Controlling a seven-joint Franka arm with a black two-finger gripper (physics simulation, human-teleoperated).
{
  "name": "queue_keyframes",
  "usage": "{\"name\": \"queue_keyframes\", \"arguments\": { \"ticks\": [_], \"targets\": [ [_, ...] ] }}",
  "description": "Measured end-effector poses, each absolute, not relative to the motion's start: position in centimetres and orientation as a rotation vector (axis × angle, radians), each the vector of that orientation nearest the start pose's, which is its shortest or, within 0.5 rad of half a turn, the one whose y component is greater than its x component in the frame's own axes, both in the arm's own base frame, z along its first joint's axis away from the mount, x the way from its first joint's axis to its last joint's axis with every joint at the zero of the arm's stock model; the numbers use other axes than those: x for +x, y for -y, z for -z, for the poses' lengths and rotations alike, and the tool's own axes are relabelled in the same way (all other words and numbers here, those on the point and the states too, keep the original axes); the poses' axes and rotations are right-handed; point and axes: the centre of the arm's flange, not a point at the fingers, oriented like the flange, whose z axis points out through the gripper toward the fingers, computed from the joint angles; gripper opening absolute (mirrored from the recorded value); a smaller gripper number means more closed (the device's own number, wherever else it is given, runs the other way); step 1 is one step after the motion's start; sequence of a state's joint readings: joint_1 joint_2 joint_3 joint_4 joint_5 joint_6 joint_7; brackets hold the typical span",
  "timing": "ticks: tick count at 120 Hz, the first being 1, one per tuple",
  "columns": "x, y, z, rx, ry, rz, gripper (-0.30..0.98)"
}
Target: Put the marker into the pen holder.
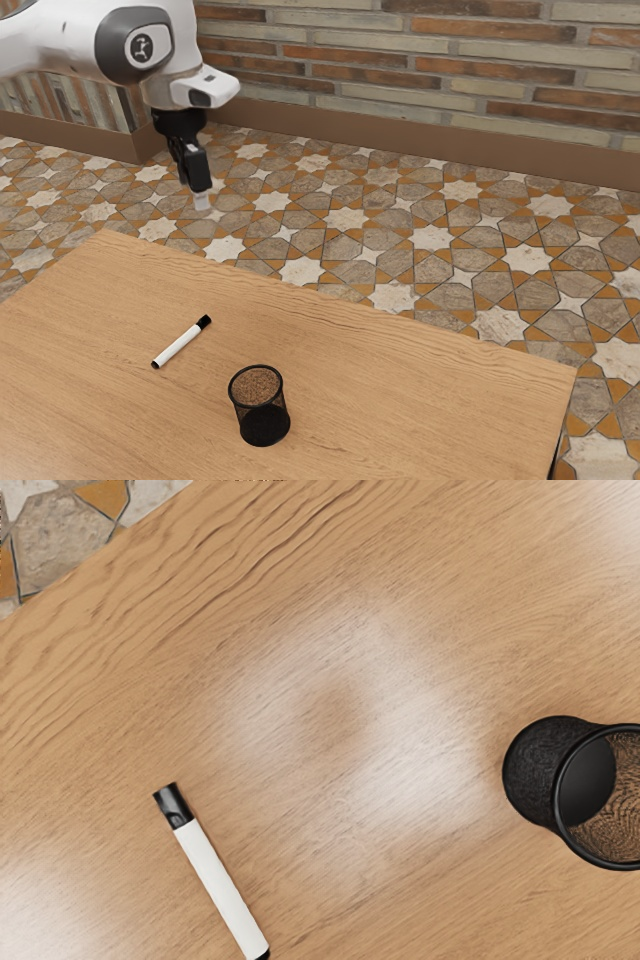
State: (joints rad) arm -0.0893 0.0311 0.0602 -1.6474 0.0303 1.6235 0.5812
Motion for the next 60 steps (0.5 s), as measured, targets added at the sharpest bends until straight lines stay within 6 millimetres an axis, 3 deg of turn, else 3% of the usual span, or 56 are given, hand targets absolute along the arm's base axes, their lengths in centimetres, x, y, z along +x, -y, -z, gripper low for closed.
{"name": "queue_keyframes", "arguments": {
  "ticks": [14, 32, 36, 45, 53, 60],
  "targets": [
    [56.6, 1.2, -57.6, -2.961, -0.991, -0.083, 0.69],
    [56.2, 3.0, -57.6, -2.922, -1.093, -0.064, 0.69],
    [55.1, 3.5, -56.2, -2.919, -1.114, -0.078, 0.69],
    [52.7, 3.8, -51.1, -2.941, -1.105, -0.144, 0.68],
    [52.2, 1.5, -47.8, -2.984, -1.000, -0.176, 0.68],
    [52.1, -1.0, -46.3, -3.007, -0.904, -0.180, 0.69]
  ]
}}
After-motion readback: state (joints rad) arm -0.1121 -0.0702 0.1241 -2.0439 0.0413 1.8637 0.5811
